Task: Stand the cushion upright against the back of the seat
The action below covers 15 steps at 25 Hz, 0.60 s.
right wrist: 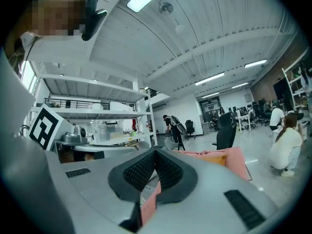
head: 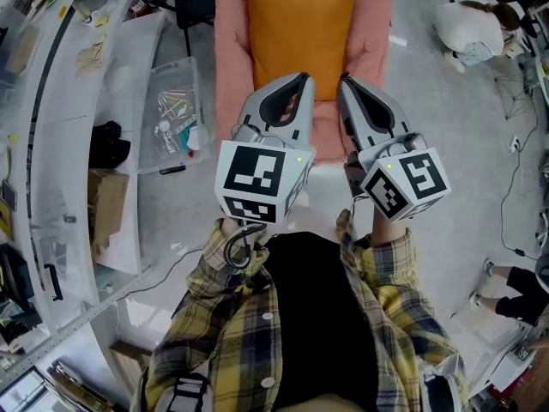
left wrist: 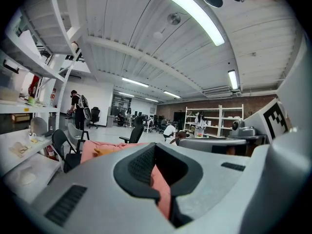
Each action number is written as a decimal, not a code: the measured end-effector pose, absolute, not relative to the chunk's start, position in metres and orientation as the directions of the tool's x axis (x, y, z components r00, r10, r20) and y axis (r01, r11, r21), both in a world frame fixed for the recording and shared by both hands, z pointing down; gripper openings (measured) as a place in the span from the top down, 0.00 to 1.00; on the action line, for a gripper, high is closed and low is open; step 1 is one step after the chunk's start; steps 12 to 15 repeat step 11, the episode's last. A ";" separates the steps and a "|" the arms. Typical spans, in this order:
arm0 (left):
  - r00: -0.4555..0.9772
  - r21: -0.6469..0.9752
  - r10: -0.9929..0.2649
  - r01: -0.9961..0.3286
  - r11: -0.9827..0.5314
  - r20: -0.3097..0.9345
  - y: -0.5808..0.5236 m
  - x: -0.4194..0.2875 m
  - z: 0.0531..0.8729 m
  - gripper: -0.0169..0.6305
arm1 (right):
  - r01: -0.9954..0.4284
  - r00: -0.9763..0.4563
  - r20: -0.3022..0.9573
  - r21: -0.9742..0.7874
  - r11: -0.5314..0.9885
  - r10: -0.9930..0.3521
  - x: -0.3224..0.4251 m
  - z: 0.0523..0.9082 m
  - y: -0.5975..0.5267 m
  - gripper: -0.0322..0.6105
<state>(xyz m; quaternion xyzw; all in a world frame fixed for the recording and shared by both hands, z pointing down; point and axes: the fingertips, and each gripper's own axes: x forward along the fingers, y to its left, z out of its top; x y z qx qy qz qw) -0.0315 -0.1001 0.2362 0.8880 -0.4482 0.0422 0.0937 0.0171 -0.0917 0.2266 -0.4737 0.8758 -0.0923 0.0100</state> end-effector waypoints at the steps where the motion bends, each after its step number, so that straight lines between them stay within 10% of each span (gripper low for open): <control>1: 0.594 0.129 -0.788 -0.804 -0.580 0.159 -0.100 -0.031 0.236 0.97 | -0.828 -0.551 0.069 -0.171 0.534 -0.832 0.018 0.227 -0.092 0.92; 15: 0.598 0.129 -0.786 -0.802 -0.584 0.160 -0.098 -0.027 0.236 0.97 | -0.827 -0.551 0.060 -0.170 0.536 -0.832 0.022 0.226 -0.090 0.92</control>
